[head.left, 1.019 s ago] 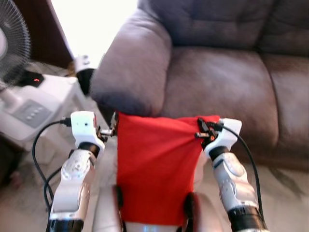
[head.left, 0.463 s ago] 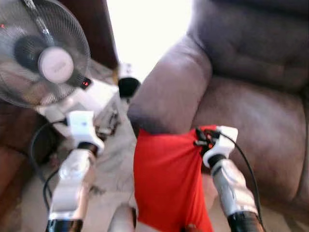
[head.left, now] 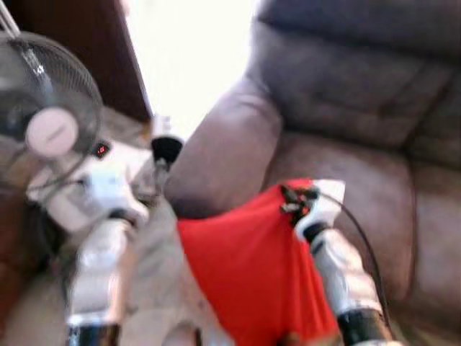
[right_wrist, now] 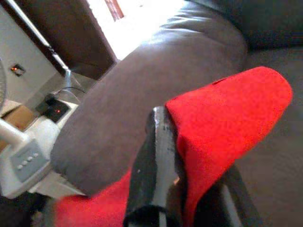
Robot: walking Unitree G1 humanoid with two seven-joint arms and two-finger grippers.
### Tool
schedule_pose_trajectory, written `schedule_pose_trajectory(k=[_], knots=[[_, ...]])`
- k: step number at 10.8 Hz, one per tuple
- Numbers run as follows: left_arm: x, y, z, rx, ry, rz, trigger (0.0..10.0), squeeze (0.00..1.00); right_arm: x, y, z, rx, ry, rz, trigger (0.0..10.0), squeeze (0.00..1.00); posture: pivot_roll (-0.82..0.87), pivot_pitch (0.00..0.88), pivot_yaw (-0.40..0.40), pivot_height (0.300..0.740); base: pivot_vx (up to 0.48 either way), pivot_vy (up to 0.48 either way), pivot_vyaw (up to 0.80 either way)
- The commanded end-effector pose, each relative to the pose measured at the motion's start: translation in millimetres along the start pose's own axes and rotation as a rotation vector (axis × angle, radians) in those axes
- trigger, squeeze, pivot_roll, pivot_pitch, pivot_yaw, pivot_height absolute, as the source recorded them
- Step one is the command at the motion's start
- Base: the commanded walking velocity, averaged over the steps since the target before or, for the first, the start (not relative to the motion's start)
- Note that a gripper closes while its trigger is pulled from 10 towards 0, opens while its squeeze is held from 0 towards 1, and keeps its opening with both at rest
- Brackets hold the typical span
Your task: Move the pillow to the sofa from floor
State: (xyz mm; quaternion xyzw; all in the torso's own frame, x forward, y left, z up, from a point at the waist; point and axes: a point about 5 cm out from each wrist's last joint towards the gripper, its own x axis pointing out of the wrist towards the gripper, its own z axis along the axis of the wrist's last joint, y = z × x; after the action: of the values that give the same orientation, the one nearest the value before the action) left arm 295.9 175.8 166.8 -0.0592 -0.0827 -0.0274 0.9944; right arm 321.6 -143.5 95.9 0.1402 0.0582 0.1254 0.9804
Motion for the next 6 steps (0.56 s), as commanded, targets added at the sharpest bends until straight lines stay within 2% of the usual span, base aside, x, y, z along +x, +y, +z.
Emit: schedule_pose_trajectory(k=[1,6], knots=[[-1.2,-1.4,-1.3,-0.01,0.008,-0.01,10.0,0.0,0.9,-1.1,29.4,-0.019,-0.135,0.014,10.0,0.0,0.11,0.137,-0.059,0.74,0.0,0.0,0.0],[-1.3,-1.3,-0.8,-0.007,0.01,-0.014,10.0,0.0,0.5,-4.9,36.0,-0.02,-0.152,0.008,10.0,0.0,0.11,0.135,-0.057,0.74,0.0,0.0,0.0]])
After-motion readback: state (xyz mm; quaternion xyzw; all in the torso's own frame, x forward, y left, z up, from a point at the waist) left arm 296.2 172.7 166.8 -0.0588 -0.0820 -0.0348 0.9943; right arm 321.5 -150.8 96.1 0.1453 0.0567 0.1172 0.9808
